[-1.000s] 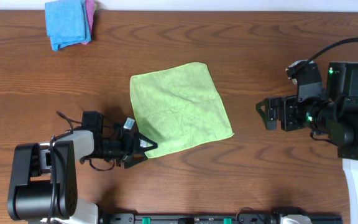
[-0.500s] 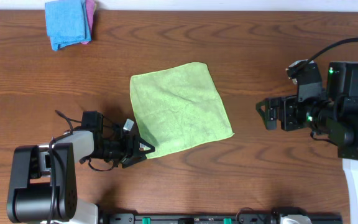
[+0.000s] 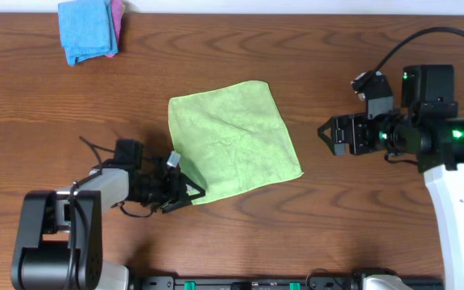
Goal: Fold the cloth
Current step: 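Move the right gripper to the cloth's near-right corner and grasp it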
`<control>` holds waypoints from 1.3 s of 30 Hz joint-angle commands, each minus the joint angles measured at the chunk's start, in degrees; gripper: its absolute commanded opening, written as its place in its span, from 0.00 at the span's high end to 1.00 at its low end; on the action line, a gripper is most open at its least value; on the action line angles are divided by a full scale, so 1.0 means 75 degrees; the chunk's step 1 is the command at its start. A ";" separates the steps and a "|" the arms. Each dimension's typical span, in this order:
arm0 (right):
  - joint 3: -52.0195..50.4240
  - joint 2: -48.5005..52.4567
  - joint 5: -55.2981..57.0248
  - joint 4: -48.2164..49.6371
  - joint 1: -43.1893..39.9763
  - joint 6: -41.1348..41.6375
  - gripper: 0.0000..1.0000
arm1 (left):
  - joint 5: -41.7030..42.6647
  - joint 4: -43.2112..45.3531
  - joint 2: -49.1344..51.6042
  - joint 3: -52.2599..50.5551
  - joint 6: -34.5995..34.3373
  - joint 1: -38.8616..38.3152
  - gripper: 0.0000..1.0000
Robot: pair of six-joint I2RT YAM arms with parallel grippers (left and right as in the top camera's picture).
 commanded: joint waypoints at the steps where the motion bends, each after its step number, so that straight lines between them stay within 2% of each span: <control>1: -0.0003 -0.0082 -0.0242 0.0000 -0.0055 -0.0166 0.09 | -0.1891 0.0079 0.0201 -0.0119 -0.0335 -0.0338 0.44; 11: -0.0029 -0.0079 -0.0178 -0.0003 -0.0058 -0.0338 0.10 | -0.2369 -0.0169 0.0201 -0.0119 -0.0551 -0.0417 0.64; 14: -0.0029 -0.0079 0.0000 0.0009 -0.0055 -0.0361 0.10 | -0.2366 -0.0172 0.0201 -0.0119 -0.0612 -0.0417 0.78; 16: -0.0038 -0.0079 0.0076 0.0006 -0.0055 -0.0393 0.10 | -0.2369 -0.0216 0.0201 -0.0119 -0.0609 -0.0417 0.92; 23: -0.0321 0.0221 -0.0087 0.0108 -0.0055 -0.0417 0.16 | -0.2241 -0.0195 0.0198 -0.0093 -0.0635 -0.0414 0.94; 32: -0.2366 0.1058 -0.1976 0.0962 -0.0149 -0.1075 0.14 | -0.2008 -0.0743 0.0111 0.0618 -0.0627 -0.0411 0.94; 36: -0.3328 0.1524 -0.3975 0.1609 -0.1201 -0.1859 0.12 | -0.2031 -0.0848 0.0073 0.0670 -0.0595 -0.0408 0.94; 39: -0.3786 0.1947 -0.4788 0.2075 -0.2238 -0.1926 0.10 | -0.2028 -0.0883 0.0073 0.0670 -0.0595 -0.0408 0.94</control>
